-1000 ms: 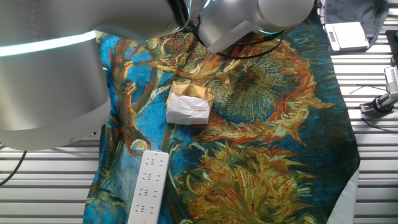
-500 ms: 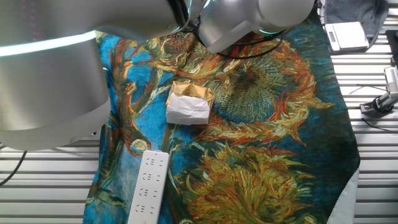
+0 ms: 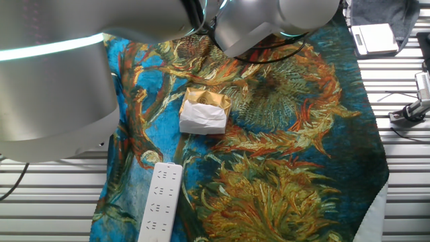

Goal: Grasp the handle and close the drawer

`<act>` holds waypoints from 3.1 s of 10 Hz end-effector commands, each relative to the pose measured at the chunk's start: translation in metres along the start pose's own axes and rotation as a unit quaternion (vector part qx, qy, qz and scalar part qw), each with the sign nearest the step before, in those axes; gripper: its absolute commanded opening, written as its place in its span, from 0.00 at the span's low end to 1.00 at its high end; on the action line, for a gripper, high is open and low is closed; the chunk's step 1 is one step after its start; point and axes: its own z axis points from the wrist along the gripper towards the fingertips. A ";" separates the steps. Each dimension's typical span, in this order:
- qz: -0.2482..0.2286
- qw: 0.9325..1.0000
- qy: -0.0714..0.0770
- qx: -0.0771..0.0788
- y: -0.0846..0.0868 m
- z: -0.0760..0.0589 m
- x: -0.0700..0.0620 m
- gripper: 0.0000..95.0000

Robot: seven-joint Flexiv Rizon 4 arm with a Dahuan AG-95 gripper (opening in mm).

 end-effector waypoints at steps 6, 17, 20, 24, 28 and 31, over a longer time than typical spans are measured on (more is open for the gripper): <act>0.024 0.999 0.037 -0.002 0.006 -0.022 0.007 0.20; 0.040 0.998 0.050 -0.002 0.006 -0.024 0.005 1.00; 0.035 0.998 0.044 -0.002 0.005 -0.022 0.003 0.80; 0.035 0.999 0.038 0.001 0.002 -0.015 -0.002 0.80; 0.035 0.999 0.040 0.005 -0.001 -0.005 -0.007 0.80; 0.035 0.999 0.040 0.006 -0.002 -0.002 -0.008 0.80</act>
